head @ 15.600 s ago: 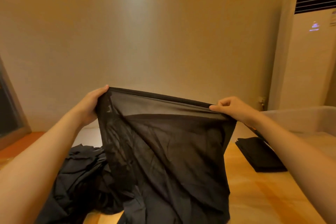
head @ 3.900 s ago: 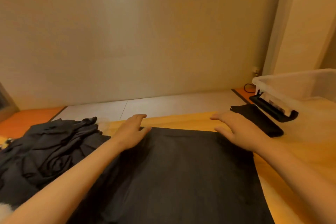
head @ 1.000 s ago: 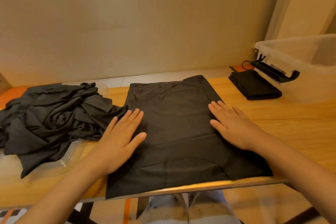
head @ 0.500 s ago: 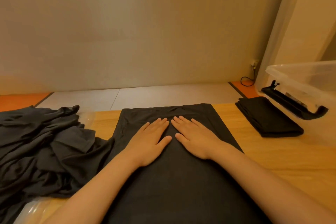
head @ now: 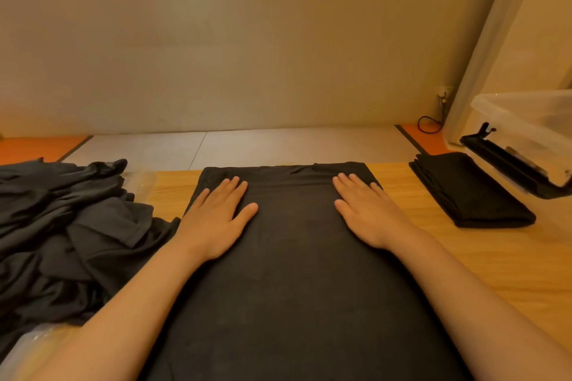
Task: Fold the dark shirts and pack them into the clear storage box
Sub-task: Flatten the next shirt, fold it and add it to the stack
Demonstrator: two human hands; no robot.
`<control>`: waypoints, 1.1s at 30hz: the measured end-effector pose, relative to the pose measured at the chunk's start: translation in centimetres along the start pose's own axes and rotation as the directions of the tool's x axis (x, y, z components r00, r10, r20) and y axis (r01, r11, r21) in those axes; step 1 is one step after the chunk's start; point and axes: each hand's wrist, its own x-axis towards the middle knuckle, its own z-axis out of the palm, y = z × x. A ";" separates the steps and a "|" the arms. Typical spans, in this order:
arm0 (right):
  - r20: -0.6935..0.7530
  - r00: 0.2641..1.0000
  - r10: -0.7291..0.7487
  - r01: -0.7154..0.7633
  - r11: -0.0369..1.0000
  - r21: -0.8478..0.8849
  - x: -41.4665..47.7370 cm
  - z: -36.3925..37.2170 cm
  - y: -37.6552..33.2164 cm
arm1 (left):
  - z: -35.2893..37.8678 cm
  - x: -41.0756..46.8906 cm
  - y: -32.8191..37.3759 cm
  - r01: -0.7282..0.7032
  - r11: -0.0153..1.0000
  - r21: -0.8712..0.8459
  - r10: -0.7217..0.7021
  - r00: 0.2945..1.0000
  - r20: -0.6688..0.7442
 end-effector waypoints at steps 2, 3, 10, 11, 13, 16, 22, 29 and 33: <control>-0.020 0.997 0.071 -0.071 0.997 0.009 0.2 0.2 0.8 | 0.0 0.0 0.0 0.026 1.000 0.000 -0.026 1.000 -0.017; -0.032 0.995 0.093 -0.093 0.996 0.013 0.2 0.3 0.9 | 0.1 0.0 0.0 0.027 1.000 0.005 -0.027 0.999 -0.019; -0.072 0.991 0.116 -0.114 0.993 0.024 -1.1 0.6 0.4 | 0.0 -1.4 0.7 0.022 0.999 0.045 -0.022 1.000 -0.004; -0.076 0.990 0.116 -0.115 0.993 0.020 -1.6 0.7 0.4 | 0.1 -1.9 0.8 0.021 0.999 0.046 -0.021 1.000 -0.001; -0.073 0.991 0.116 -0.115 0.993 0.016 -2.8 0.9 0.3 | 0.1 -3.2 1.2 0.019 0.999 0.048 -0.020 1.000 0.008; -0.071 0.990 0.118 -0.117 0.993 0.019 -4.8 1.1 0.2 | 0.1 -5.0 1.6 0.016 0.998 0.063 -0.017 1.000 0.011; -0.035 0.994 0.107 -0.106 0.994 0.016 -7.2 1.0 -0.2 | -0.2 -7.0 2.4 0.022 0.999 0.041 -0.022 1.000 0.011; -0.237 0.969 0.064 -0.036 0.992 0.121 -4.4 -1.5 -0.5 | -1.8 -4.1 1.9 -0.006 1.000 0.020 0.009 0.990 -0.138; -0.200 0.979 0.044 -0.026 0.996 0.090 -0.8 -1.6 -1.2 | -1.5 -1.2 1.7 0.051 0.997 0.051 -0.042 0.986 -0.160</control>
